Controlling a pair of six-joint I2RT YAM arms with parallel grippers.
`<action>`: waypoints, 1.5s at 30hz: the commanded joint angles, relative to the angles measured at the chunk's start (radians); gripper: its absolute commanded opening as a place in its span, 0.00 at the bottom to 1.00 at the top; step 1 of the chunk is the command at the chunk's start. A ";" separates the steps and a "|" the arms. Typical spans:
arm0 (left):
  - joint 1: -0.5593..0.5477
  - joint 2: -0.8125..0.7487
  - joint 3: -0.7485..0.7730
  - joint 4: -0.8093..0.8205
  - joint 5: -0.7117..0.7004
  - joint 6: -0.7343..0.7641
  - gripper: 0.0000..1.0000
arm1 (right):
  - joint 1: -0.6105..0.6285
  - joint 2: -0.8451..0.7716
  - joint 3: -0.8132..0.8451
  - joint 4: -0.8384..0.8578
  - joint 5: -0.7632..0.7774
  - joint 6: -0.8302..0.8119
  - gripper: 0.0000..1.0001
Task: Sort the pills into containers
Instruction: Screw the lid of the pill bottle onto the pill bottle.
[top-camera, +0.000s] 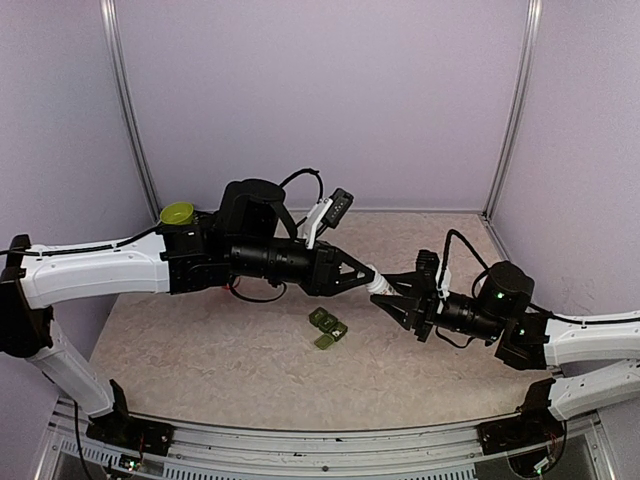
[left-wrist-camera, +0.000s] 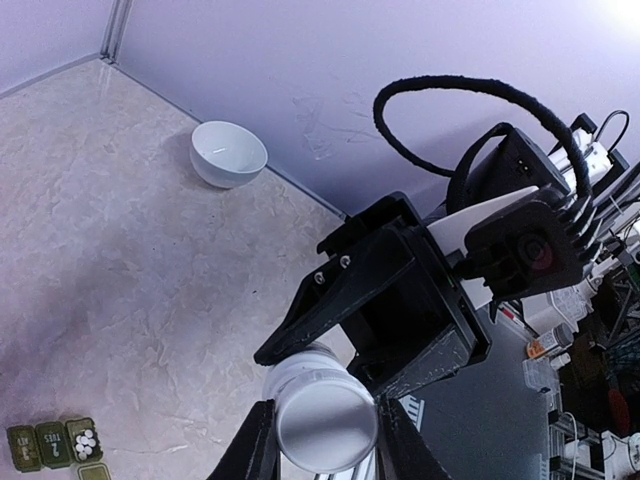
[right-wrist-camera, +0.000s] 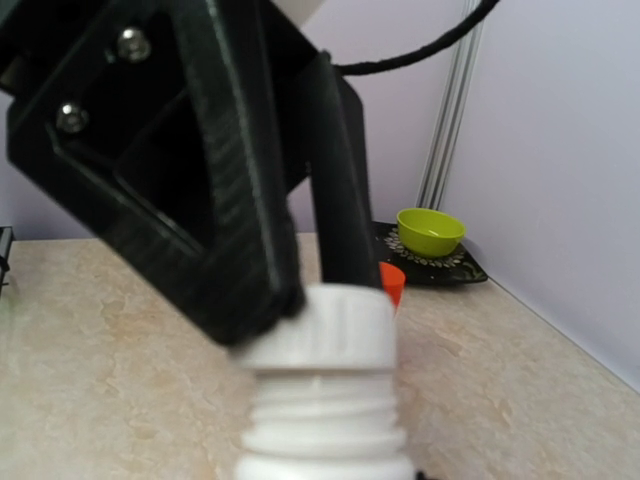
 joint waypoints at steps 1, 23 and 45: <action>-0.008 0.012 0.001 0.005 -0.028 0.010 0.20 | 0.010 -0.004 0.033 0.023 0.006 0.009 0.00; -0.034 0.075 0.049 -0.024 0.042 0.059 0.20 | 0.010 -0.027 0.009 0.041 -0.001 0.003 0.00; -0.050 -0.017 -0.010 -0.026 0.253 0.409 0.20 | 0.010 -0.142 0.003 -0.024 -0.275 0.422 0.00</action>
